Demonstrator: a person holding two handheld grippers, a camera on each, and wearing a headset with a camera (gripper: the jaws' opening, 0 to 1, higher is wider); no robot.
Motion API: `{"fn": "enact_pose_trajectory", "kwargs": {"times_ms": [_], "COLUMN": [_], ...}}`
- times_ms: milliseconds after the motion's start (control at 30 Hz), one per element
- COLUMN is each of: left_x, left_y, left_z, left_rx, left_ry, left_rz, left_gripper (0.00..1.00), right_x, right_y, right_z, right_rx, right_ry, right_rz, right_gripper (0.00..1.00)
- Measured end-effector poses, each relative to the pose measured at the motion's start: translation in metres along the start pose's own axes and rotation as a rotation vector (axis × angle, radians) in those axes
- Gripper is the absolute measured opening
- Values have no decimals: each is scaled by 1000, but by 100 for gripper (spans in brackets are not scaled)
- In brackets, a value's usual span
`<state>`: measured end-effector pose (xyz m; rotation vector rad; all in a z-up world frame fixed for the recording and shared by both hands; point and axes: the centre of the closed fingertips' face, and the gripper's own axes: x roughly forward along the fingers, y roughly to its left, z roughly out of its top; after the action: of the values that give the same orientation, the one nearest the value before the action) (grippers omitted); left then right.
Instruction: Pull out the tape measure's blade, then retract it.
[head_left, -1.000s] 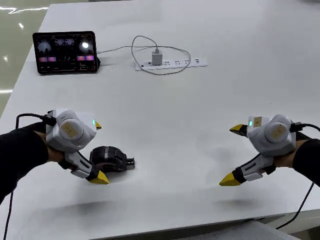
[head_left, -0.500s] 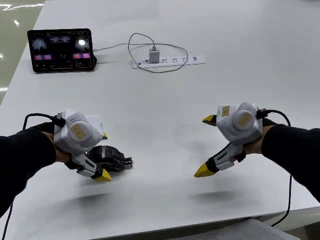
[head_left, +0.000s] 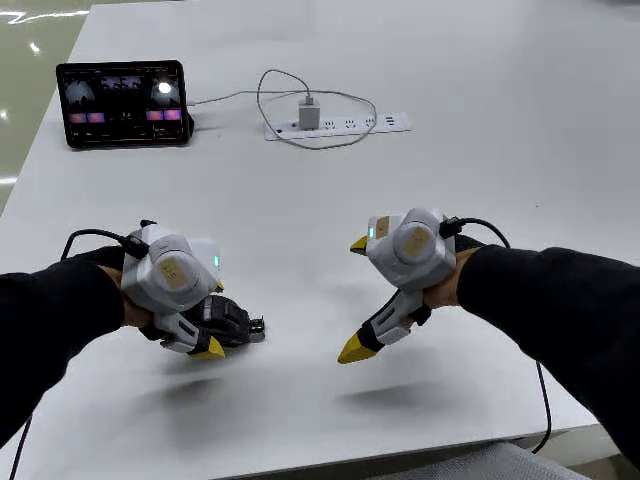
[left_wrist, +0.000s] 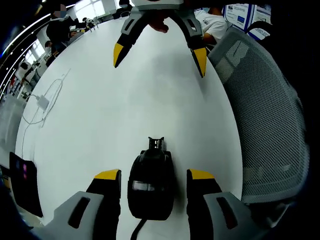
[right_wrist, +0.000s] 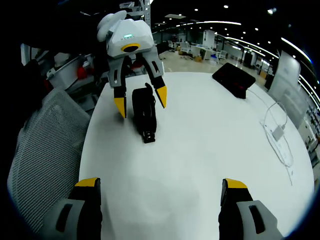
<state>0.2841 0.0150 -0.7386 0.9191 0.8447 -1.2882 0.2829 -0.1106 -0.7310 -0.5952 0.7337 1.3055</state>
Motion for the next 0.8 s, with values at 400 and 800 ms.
{"fn": "enact_pose_trajectory", "kwargs": {"times_ms": [400,800], "left_x": [4,5], "left_y": [7,7], "left_z": [-8,-8], "left_rx": [-2,-22], "left_ry": [25,-14], "left_rz": [31,44], "left_gripper": [31,31], "right_x": [17,45], "right_y": [6,16], "right_z": [18,21], "right_rx": [-24,-13], "right_ry": [8,19], "right_rz": [28,42], "right_gripper": [99,99]}}
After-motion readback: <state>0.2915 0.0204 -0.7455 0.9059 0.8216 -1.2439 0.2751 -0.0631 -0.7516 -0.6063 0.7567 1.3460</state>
